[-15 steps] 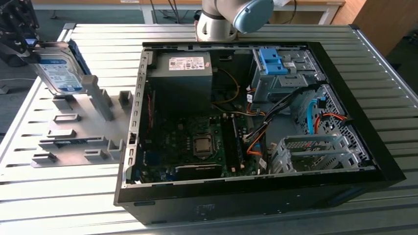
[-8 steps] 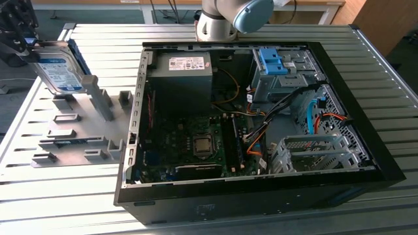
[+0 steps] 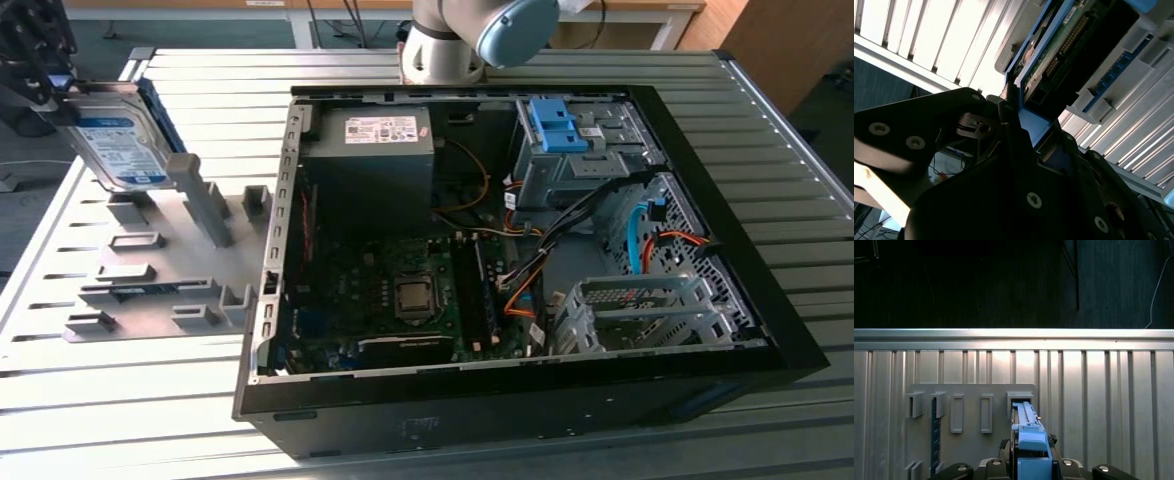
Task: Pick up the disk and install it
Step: 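Pick up the disk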
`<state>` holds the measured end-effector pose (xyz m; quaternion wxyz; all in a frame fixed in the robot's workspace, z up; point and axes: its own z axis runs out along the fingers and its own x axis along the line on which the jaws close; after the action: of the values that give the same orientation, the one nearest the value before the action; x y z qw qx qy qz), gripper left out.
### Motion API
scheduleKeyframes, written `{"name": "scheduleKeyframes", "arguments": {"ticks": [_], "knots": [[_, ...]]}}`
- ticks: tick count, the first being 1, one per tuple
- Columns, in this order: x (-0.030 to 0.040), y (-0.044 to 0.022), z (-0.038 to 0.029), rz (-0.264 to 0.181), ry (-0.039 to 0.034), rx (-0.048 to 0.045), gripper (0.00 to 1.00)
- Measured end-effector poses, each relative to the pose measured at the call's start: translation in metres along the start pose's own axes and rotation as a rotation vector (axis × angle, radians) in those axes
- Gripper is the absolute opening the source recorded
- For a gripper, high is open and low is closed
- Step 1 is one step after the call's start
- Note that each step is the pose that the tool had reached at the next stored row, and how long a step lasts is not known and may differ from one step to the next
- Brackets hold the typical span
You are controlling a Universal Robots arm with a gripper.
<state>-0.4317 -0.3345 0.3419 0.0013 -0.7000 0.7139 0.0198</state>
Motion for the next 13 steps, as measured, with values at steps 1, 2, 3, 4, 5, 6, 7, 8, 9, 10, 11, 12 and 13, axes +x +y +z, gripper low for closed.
{"name": "scheduleKeyframes", "arguments": {"ticks": [1, 2, 3, 4, 5, 6, 7, 8, 9, 10, 11, 12, 13], "knots": [[0.0000, 0.0000, -0.0004, 0.000, 0.0000, 0.0000, 0.37], [0.0000, 0.0000, -0.0009, 0.000, 0.0000, 0.0000, 0.37], [0.0000, 0.0000, -0.0012, 0.000, -0.0001, 0.0001, 0.37], [0.0000, 0.0000, -0.0014, 0.000, -0.0001, 0.0002, 0.37], [-0.0001, 0.0000, -0.0017, 0.000, -0.0001, 0.0002, 0.37], [-0.0001, 0.0001, -0.0021, 0.000, 0.0000, 0.0000, 0.37], [-0.0001, 0.0001, -0.0024, 0.000, 0.0000, 0.0000, 0.37], [-0.0001, 0.0001, -0.0027, 0.000, 0.0000, 0.0000, 0.37], [-0.0001, 0.0001, -0.0030, 0.000, 0.0000, 0.0001, 0.37], [-0.0001, 0.0001, -0.0033, 0.000, 0.0000, 0.0001, 0.37], [-0.0001, 0.0001, -0.0035, 0.000, 0.0000, 0.0001, 0.37], [-0.0001, 0.0001, -0.0038, 0.000, -0.0001, 0.0001, 0.37], [-0.0001, 0.0001, -0.0041, 0.000, -0.0001, 0.0001, 0.37]]}}
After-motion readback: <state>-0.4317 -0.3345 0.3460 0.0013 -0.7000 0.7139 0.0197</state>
